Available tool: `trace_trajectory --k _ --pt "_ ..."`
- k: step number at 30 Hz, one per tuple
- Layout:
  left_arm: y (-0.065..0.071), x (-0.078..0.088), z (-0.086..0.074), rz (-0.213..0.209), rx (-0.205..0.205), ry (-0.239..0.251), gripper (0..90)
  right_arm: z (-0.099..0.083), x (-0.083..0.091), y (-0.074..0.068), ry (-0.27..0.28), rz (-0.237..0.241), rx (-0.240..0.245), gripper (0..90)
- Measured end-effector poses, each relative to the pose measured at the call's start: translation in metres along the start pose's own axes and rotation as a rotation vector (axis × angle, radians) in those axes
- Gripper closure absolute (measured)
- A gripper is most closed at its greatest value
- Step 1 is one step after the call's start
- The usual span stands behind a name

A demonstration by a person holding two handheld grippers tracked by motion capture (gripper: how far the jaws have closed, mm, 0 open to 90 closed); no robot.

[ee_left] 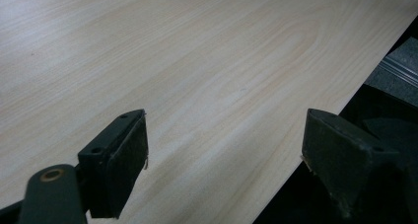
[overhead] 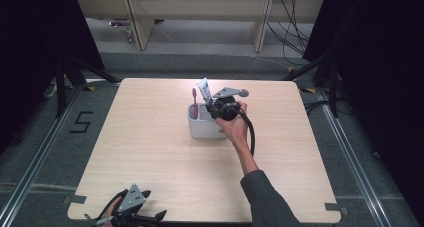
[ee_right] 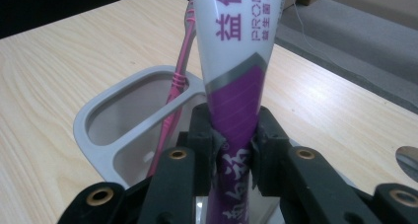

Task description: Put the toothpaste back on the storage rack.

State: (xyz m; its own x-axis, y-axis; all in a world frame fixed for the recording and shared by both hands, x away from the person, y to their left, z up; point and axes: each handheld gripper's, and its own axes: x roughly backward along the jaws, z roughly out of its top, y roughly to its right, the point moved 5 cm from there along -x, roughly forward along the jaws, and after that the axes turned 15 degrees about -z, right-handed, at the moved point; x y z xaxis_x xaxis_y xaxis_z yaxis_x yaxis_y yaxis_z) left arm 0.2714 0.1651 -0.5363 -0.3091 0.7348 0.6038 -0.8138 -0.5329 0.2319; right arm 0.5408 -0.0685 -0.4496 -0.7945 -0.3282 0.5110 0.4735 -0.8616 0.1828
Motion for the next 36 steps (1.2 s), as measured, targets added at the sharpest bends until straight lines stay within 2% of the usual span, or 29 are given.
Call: trace_trajectory --k 4,6,8,9,10,12,14,16,17,18,19,22,25,26,30,33,34,35,36 --pt "0.002 0.0 0.001 -0.009 0.011 0.014 17.2 0.0 0.002 0.0 -0.005 -0.008 0.015 73.1" --pt "0.002 0.0 0.001 -0.01 0.012 0.014 17.2 0.001 0.003 0.0 0.009 -0.01 0.033 72.3" --pt "0.002 0.0 0.001 -0.012 0.011 0.012 17.2 0.001 0.004 -0.002 0.009 -0.001 0.003 70.7" --pt "0.003 0.0 0.001 -0.013 0.011 0.012 17.2 0.003 0.005 -0.001 0.023 -0.001 0.015 69.7" --pt "0.002 0.001 0.001 -0.012 0.005 0.002 17.2 0.004 0.008 -0.004 0.009 -0.003 0.005 67.1" --pt "0.002 0.0 0.001 -0.012 0.005 0.007 17.2 0.004 0.008 -0.005 0.019 -0.015 0.007 70.4" --pt "0.003 0.0 0.001 -0.012 0.008 0.013 17.2 0.006 0.011 -0.004 0.029 0.001 -0.008 70.2" --pt "0.002 0.0 0.001 -0.012 0.005 0.007 17.2 0.007 0.012 -0.002 0.04 -0.005 0.006 69.0" --pt "0.002 0.001 0.001 -0.012 0.005 0.004 17.2 0.008 0.014 -0.002 0.043 -0.012 -0.021 69.0" --pt "0.003 -0.001 0.001 -0.015 0.009 0.019 17.2 0.009 0.017 0.0 0.053 -0.007 -0.016 68.3" --pt "0.001 0.0 0.001 -0.006 0.003 0.002 17.2 0.009 0.019 0.002 0.046 -0.007 -0.009 67.7" --pt "0.002 0.0 0.001 -0.01 0.008 0.007 17.2 0.009 0.022 0.004 0.051 -0.006 -0.021 67.1" --pt "0.003 0.0 0.001 -0.009 0.01 0.004 17.2 0.008 0.029 0.008 0.058 0.017 -0.068 66.4" --pt "0.003 0.0 0.001 -0.009 0.01 0.006 17.2 0.01 0.034 0.011 0.08 0.024 -0.085 65.7" --pt "0.002 0.0 0.0 -0.006 0.01 0.003 17.2 0.011 0.041 0.016 0.099 0.038 -0.093 64.9" --pt "0.002 0.0 0.0 -0.006 0.01 0.002 17.2 0.011 0.049 0.022 0.095 0.031 -0.071 63.6" --pt "0.002 0.0 0.0 -0.007 0.012 0.003 17.2 0.011 0.051 0.022 0.093 0.03 -0.089 63.1" --pt "0.002 0.0 0.0 -0.007 0.013 0.002 17.2 0.011 0.053 0.023 0.098 0.044 -0.084 62.3" --pt "0.002 0.0 0.0 -0.006 0.013 0.002 17.2 0.01 0.056 0.024 0.088 0.032 -0.092 61.7"
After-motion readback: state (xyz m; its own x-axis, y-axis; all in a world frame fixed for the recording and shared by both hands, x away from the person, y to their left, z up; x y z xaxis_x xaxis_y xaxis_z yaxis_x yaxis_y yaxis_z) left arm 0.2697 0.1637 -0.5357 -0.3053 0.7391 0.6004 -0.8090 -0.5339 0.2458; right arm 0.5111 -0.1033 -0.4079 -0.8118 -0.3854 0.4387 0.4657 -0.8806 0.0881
